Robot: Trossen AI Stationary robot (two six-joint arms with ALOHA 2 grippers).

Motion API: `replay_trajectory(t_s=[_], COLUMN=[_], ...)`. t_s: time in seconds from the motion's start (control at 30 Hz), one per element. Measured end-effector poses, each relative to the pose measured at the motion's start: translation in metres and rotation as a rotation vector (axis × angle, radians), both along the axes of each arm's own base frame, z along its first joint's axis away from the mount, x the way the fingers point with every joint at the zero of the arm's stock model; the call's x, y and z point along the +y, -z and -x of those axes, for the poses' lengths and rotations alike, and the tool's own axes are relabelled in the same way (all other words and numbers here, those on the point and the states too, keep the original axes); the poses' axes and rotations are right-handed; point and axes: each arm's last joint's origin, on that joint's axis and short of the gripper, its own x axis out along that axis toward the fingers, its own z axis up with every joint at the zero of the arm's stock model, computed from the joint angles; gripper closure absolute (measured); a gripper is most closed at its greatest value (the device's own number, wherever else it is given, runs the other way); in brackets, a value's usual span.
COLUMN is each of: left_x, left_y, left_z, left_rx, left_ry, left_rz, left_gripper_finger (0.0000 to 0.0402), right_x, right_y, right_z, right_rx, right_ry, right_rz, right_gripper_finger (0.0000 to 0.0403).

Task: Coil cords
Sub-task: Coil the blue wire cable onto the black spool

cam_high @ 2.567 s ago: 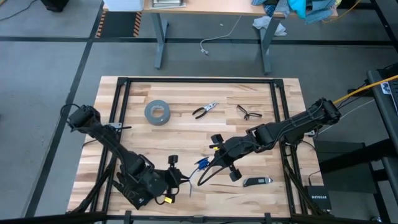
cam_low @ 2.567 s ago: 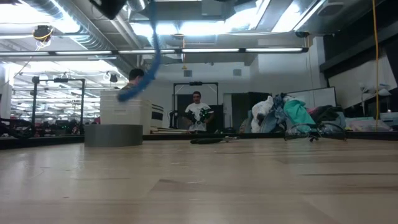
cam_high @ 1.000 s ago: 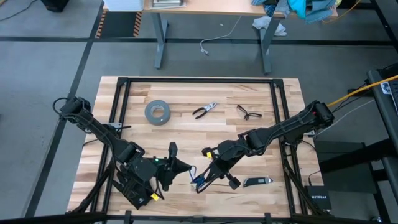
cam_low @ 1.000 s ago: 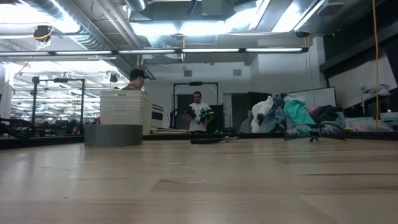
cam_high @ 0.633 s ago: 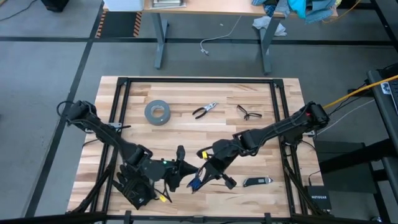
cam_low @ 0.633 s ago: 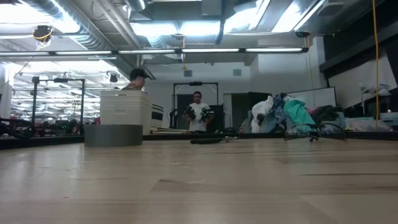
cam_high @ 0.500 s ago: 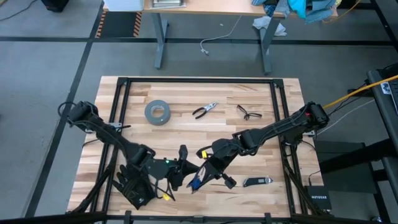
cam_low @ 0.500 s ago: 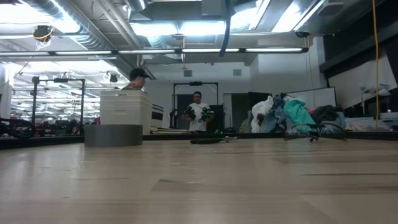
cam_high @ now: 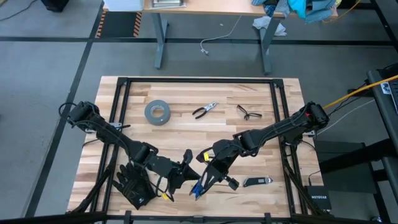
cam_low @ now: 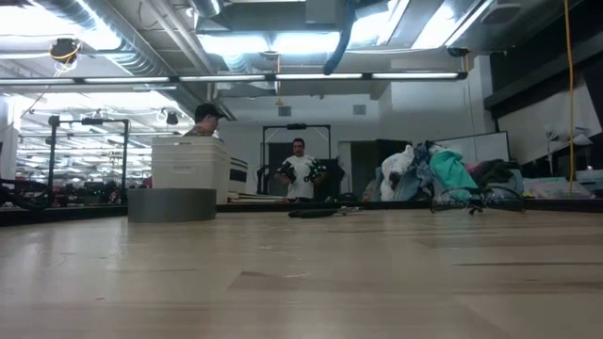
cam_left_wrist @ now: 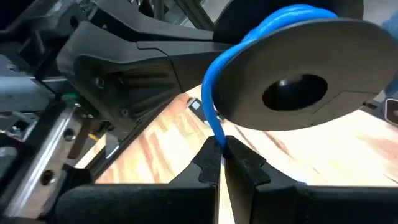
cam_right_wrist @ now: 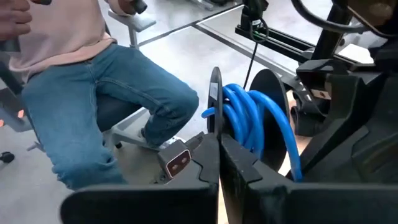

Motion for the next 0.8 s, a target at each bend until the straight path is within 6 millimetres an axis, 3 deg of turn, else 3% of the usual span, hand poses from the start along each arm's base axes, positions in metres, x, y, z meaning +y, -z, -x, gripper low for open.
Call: replay_trajectory(t_s=[0.3,0.57,0.8], left_x=[0.003,0.002,0.001], left_y=[0.015,0.02,0.022], left_z=[-0.012,-0.014,-0.012], left_rx=[0.029,0.035,0.075], left_ry=[0.032,0.049,0.05], left_rz=[0.015,-0.039,0.033], left_gripper_finger=[0.04,0.04,0.04], right_x=[0.002,0.001,0.001], right_y=[-0.002,0.002,0.004], right_z=[0.001,0.003,0.004], right_rx=[-0.007,0.02,0.043], right_ry=[-0.072,-0.096,-0.083], right_rz=[-0.033,-0.02,0.003], right_gripper_finger=[0.0402,0.0402,0.0402])
